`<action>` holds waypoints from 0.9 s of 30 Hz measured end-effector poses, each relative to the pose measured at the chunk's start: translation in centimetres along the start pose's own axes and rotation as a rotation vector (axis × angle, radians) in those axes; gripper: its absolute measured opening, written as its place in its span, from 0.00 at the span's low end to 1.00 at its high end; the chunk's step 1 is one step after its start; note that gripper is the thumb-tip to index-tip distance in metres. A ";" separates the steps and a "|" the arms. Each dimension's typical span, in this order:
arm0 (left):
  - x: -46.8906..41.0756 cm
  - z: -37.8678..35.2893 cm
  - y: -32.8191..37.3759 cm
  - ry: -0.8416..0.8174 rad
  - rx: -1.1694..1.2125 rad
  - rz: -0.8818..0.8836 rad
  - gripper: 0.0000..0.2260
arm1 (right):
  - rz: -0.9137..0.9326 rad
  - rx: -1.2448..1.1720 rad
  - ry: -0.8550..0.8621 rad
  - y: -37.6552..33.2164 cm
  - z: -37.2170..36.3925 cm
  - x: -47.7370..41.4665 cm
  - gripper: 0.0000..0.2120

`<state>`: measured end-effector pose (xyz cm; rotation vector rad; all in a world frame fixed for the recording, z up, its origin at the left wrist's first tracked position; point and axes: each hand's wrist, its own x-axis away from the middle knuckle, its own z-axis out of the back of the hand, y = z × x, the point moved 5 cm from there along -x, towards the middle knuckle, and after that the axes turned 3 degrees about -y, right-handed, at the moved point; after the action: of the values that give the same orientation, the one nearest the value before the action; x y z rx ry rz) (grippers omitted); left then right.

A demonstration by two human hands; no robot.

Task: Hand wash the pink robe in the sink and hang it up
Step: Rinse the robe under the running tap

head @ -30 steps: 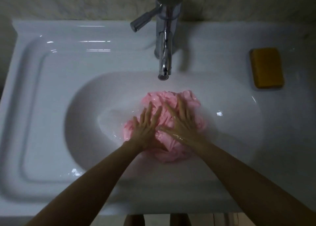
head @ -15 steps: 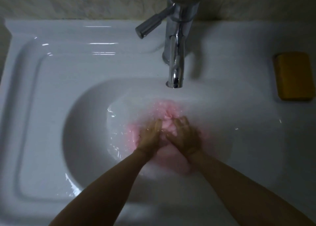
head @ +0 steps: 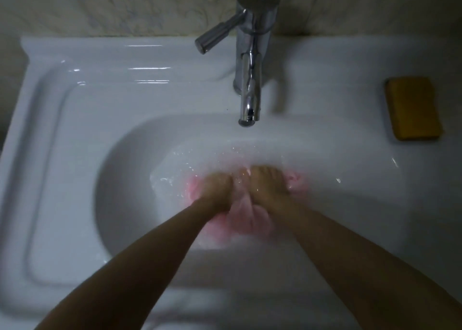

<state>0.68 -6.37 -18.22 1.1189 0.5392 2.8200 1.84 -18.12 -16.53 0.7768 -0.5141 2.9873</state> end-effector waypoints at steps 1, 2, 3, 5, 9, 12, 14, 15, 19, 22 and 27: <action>-0.1 1.2 0.1 0.021 -0.013 -0.056 0.13 | -0.047 -0.070 -0.045 0.0 0.7 -0.1 0.21; 0.7 2.4 0.9 0.007 0.049 -0.136 0.16 | -0.077 -0.160 -0.096 0.2 1.1 -0.3 0.21; 1.2 3.5 1.1 -0.064 0.144 -0.177 0.22 | -0.079 -0.270 -0.130 0.4 1.7 -0.4 0.19; 1.7 5.2 1.3 -0.100 0.228 -0.313 0.33 | -0.038 -0.524 -0.145 1.1 2.9 0.0 0.13; 4.9 9.1 1.5 0.136 0.509 -0.499 0.38 | 0.200 -1.022 0.015 1.5 7.3 3.1 0.21; 7.3 10.2 0.9 0.362 0.439 -0.481 0.30 | 0.309 -0.969 0.060 1.5 9.2 5.6 0.33; 7.5 9.3 0.5 0.233 0.375 -0.426 0.24 | 0.269 -0.615 0.068 1.6 8.8 6.6 0.27; 7.3 8.7 0.3 0.121 0.322 -0.385 0.20 | 0.221 -0.380 0.043 1.8 8.1 7.0 0.23; 6.2 7.1 0.8 0.297 -0.317 -0.443 0.20 | 0.230 0.215 -0.337 2.9 5.4 8.2 0.16; 4.7 2.9 1.2 0.156 -0.349 -0.382 0.52 | 0.078 -0.011 -0.081 3.3 6.0 7.8 0.26; 4.1 -2.4 0.5 0.180 -0.200 -0.288 0.48 | 0.181 0.072 0.129 1.5 0.6 5.8 0.38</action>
<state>-3.92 -6.82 -17.03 0.6946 0.3823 2.6622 -3.13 -20.11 -13.76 0.5641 -0.4990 3.2111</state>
